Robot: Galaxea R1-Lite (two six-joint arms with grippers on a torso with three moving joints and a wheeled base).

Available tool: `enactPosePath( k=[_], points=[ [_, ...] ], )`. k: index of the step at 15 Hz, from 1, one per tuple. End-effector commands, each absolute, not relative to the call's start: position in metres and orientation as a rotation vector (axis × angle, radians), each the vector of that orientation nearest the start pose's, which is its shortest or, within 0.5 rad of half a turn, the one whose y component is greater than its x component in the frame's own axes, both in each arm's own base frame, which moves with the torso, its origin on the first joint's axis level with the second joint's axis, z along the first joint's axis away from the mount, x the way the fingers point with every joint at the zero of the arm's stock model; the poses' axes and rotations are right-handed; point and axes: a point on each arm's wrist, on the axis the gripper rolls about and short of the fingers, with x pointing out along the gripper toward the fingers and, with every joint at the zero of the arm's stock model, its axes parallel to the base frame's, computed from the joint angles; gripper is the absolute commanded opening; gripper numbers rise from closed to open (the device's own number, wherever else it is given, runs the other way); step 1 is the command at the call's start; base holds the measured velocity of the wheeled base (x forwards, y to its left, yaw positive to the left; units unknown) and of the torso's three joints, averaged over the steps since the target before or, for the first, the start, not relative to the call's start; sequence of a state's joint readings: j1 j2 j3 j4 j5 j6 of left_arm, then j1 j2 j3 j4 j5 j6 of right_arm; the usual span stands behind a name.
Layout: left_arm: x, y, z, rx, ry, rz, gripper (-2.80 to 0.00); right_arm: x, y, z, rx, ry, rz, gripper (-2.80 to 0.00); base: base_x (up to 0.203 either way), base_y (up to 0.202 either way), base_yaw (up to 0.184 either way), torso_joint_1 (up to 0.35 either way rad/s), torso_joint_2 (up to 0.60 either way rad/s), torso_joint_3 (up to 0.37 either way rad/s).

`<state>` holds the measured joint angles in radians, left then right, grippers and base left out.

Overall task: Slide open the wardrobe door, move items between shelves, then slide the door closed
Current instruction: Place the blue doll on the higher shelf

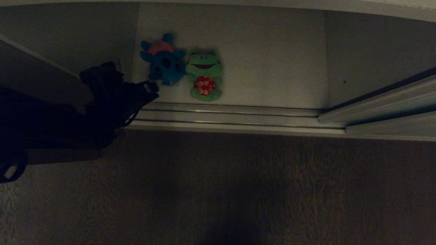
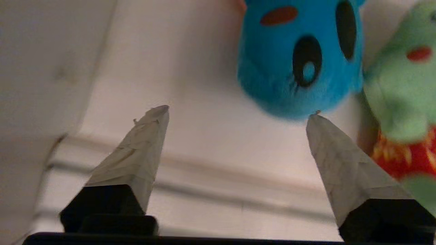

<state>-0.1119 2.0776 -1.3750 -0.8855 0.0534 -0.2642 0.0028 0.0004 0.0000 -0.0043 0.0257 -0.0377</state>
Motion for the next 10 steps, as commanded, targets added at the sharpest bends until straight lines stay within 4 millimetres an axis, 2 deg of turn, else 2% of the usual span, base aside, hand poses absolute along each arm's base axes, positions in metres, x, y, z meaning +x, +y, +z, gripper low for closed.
enactPosePath(
  k=[1,8,10],
  points=[
    [0.446,-0.051,0.216,-0.297,-0.185,-0.089,0.00,-0.023,0.001,0.076,-0.038,-0.008,0.029,-2.80,0.000,0.000,0.000,0.000,0.00,0.000],
    [0.468,-0.062,0.222,-0.393,-0.266,-0.129,0.00,-0.023,0.001,0.076,-0.038,-0.008,0.029,-2.80,0.000,0.000,0.000,0.000,0.00,0.000],
    [0.479,-0.063,0.213,-0.396,-0.269,-0.133,0.00,-0.023,0.001,0.076,-0.038,-0.007,0.029,-2.80,0.000,0.000,0.000,0.000,0.00,0.000]
  ],
)
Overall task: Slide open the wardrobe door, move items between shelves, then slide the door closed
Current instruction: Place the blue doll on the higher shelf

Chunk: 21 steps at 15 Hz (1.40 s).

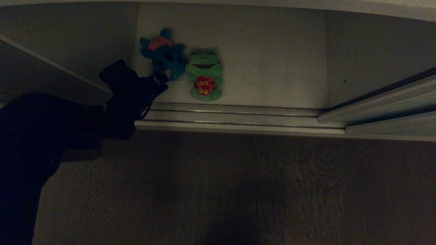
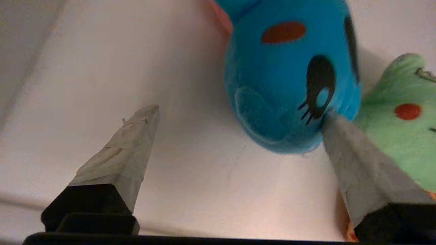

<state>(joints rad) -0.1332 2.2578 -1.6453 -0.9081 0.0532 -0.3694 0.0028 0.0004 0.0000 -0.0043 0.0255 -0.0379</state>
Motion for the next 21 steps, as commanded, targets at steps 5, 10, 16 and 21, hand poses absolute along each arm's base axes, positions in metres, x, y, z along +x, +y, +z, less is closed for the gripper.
enactPosePath(
  k=[5,10,16,21],
  points=[
    [0.482,-0.063,0.225,-0.430,-0.320,-0.144,-2.80,-0.023,0.001,0.076,-0.038,-0.007,0.029,-2.80,0.000,0.000,0.000,0.000,0.00,0.000],
    [0.461,-0.066,0.241,-0.423,-0.305,-0.162,-2.80,-0.023,0.001,0.076,-0.038,-0.008,0.029,-2.80,0.000,0.000,0.000,0.000,0.00,0.000],
    [0.385,-0.079,0.272,-0.398,-0.247,-0.225,-2.80,-0.023,0.001,0.076,-0.038,-0.007,0.029,-2.80,0.000,0.000,0.000,0.000,0.00,0.000],
    [0.298,-0.075,0.296,-0.329,-0.158,-0.243,-2.80,-0.023,0.001,0.076,-0.038,-0.007,0.029,-2.80,0.000,0.000,0.000,0.000,0.00,0.000]
  ],
)
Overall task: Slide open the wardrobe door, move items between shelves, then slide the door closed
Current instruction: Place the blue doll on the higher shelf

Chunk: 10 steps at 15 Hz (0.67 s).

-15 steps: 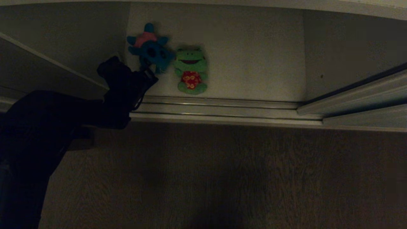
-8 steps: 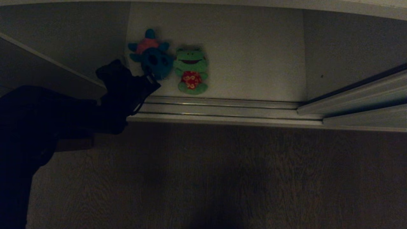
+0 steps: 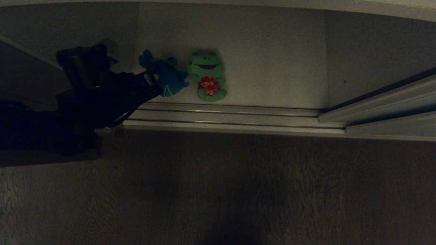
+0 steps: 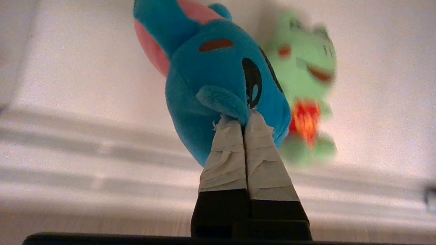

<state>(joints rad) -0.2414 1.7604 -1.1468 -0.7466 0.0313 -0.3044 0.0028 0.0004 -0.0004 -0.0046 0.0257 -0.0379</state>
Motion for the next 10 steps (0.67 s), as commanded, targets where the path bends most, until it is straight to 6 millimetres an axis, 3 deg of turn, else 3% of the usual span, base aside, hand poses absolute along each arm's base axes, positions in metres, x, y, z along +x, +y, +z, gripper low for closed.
enactPosePath(
  k=[1,4,10],
  points=[
    [0.282,-0.072,0.293,-0.310,-0.119,-0.241,-2.80,-0.023,0.001,0.076,-0.038,-0.008,0.029,-2.80,0.000,0.000,0.000,0.000,0.00,0.000],
    [0.242,-0.064,0.286,-0.258,-0.052,-0.237,-2.80,-0.023,0.001,0.076,-0.038,-0.008,0.029,-2.80,0.000,0.000,0.000,0.000,0.00,0.000],
    [0.142,-0.039,0.265,-0.152,0.147,-0.236,-2.80,-0.023,0.001,0.076,-0.038,-0.008,0.029,-2.80,0.000,0.000,0.000,0.000,0.00,0.000]
  ],
)
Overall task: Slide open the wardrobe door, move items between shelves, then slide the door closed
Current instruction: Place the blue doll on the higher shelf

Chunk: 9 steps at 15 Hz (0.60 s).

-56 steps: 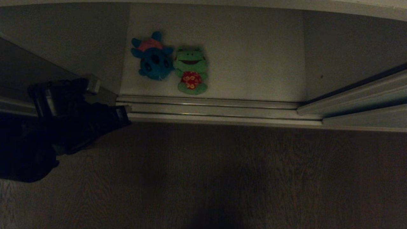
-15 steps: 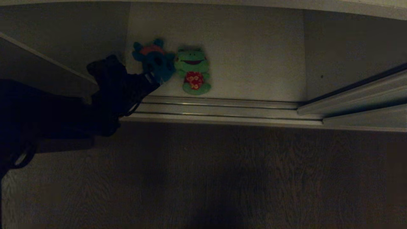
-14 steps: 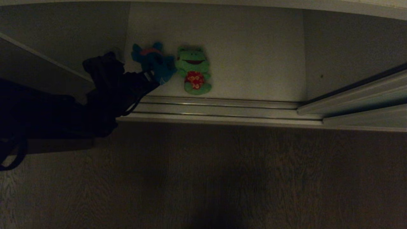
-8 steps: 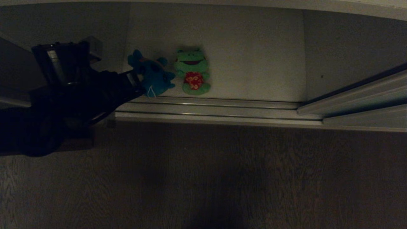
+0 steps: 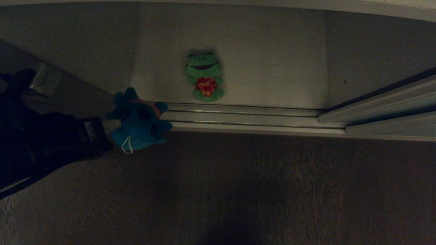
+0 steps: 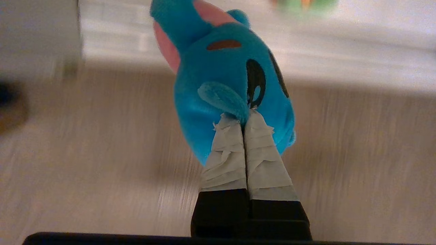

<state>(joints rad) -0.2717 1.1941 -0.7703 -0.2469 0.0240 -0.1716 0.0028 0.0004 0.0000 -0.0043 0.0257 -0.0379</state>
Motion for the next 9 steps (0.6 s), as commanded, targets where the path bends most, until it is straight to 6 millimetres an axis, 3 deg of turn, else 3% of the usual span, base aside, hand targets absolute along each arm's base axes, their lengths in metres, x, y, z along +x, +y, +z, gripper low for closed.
enactPosePath(
  k=[1,6,9],
  points=[
    [0.125,-0.034,0.262,-0.145,0.158,-0.235,-2.80,-0.023,0.001,0.076,-0.038,-0.008,0.029,-2.80,0.000,0.000,0.000,0.000,0.00,0.000],
    [0.042,-0.010,0.228,-0.113,0.203,-0.217,-2.80,-0.023,0.001,0.076,-0.038,-0.008,0.029,-2.80,0.000,0.000,0.000,0.000,0.00,0.000],
    [0.004,0.000,0.209,-0.096,0.204,-0.135,-2.80,-0.023,0.001,0.076,-0.038,-0.008,0.029,-2.80,0.000,0.000,0.000,0.000,0.00,0.000]
  ],
)
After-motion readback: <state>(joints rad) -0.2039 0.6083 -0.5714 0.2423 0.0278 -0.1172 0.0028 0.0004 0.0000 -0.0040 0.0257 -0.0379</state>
